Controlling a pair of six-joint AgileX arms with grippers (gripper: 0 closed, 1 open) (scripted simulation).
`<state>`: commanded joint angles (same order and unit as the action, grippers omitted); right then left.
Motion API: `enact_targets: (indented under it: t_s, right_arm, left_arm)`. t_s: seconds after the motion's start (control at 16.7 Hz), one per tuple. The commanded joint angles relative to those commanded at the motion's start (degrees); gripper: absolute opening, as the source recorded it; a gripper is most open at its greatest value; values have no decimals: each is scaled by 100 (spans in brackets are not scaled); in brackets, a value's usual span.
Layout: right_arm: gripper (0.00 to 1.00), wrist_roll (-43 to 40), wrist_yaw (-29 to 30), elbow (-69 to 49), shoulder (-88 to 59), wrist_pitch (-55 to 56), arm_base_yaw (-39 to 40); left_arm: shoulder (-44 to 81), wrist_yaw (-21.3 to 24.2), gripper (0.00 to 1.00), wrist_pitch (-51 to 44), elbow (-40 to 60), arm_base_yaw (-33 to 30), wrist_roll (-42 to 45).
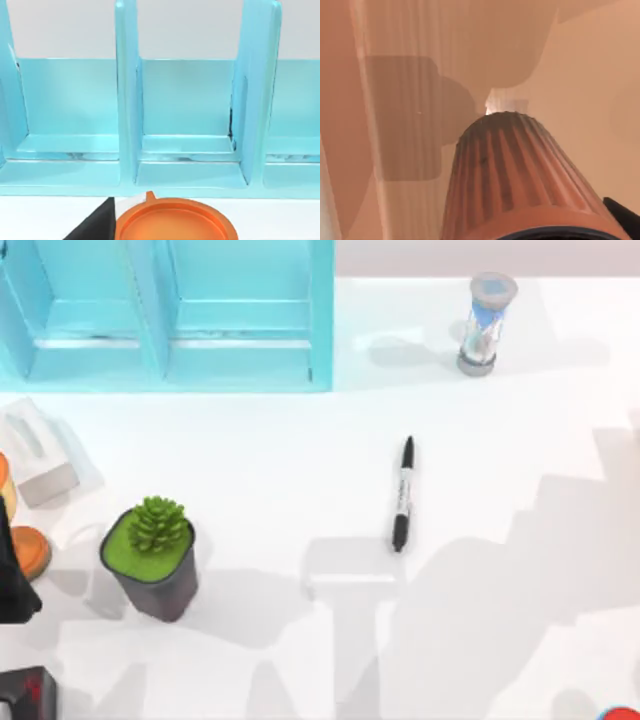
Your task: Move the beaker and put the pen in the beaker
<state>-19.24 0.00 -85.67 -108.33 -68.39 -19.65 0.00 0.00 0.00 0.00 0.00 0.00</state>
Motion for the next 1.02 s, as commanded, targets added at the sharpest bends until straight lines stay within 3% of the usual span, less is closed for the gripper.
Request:
enact_targets:
  t_s: [0.48, 0.78, 1.02]
  right_arm:
    - [0, 1531, -8, -1152, 799, -1869, 1488]
    - [0, 1585, -17, -1163, 780, -1884, 1514]
    - [0, 2209, 90, -1330, 245, -1506, 2132]
  left_arm:
    - [0, 0, 100, 0, 0, 0, 0]
    - [0, 0, 100, 0, 0, 0, 0]
    - [0, 0, 100, 0, 0, 0, 0]
